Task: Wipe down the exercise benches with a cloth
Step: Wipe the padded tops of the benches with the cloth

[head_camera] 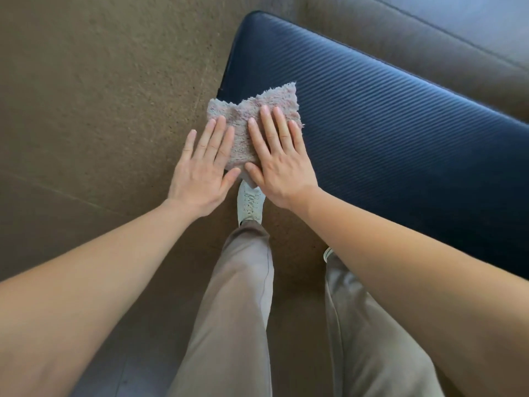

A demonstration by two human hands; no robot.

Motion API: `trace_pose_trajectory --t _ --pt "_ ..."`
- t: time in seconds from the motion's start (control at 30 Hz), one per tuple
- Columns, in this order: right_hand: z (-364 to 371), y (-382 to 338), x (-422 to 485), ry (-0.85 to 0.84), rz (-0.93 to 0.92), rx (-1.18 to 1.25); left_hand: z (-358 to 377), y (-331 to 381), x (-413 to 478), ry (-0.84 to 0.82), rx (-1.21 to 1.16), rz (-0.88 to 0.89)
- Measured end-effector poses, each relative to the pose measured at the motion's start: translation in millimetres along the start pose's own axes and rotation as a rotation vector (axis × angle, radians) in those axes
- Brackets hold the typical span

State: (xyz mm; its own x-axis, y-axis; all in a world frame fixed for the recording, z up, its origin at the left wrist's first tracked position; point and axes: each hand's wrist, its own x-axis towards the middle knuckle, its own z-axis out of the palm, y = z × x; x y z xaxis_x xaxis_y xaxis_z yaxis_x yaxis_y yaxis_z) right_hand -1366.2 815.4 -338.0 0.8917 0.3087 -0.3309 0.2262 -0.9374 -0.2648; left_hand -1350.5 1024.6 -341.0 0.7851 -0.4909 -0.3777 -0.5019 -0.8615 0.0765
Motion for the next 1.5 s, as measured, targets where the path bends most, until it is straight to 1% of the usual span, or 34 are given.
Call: trace_pose_trajectory --t 0.17,0.3,0.4,0.5,0.6,0.73,0.83,0.97,1.1,1.3,1.5 --pt "-10.3 7.8 31.3 0.031 -0.07 -0.019 -13.0 -4.1 32.3 0.021 -0.105 -0.076" --pt "-28.2 42.4 63.7 0.087 0.042 -0.015 -36.4 0.3 91.8 0.054 -0.1 -0.096" --pt "-39.3 78.1 68.4 0.09 0.133 -0.014 -51.8 14.9 139.6 0.065 -0.022 -0.058" --pt "-44.2 113.2 50.5 0.076 0.224 -0.005 -64.5 45.2 173.7 0.071 0.05 0.031" --pt "-43.1 145.7 19.9 0.062 0.306 0.011 -69.1 89.8 190.3 0.086 0.064 0.098" --pt "-38.9 183.5 -34.2 0.037 0.389 0.027 -62.9 148.6 190.3 0.069 0.059 0.197" --pt "-30.1 194.2 -74.7 0.013 0.447 0.017 -59.1 180.2 180.7 0.025 0.041 0.27" --pt "-12.1 177.8 -116.0 -0.021 0.533 0.027 -47.3 206.1 150.2 -0.037 0.033 0.327" --pt "4.1 147.4 -138.1 -0.045 0.571 0.038 -36.1 202.2 117.7 -0.067 0.013 0.378" --pt "25.5 83.2 -136.6 -0.072 0.571 0.068 -16.7 145.6 65.2 -0.101 -0.007 0.427" --pt "31.5 10.9 -83.2 -0.061 0.455 0.116 -6.2 66.5 21.0 -0.083 0.041 0.294"
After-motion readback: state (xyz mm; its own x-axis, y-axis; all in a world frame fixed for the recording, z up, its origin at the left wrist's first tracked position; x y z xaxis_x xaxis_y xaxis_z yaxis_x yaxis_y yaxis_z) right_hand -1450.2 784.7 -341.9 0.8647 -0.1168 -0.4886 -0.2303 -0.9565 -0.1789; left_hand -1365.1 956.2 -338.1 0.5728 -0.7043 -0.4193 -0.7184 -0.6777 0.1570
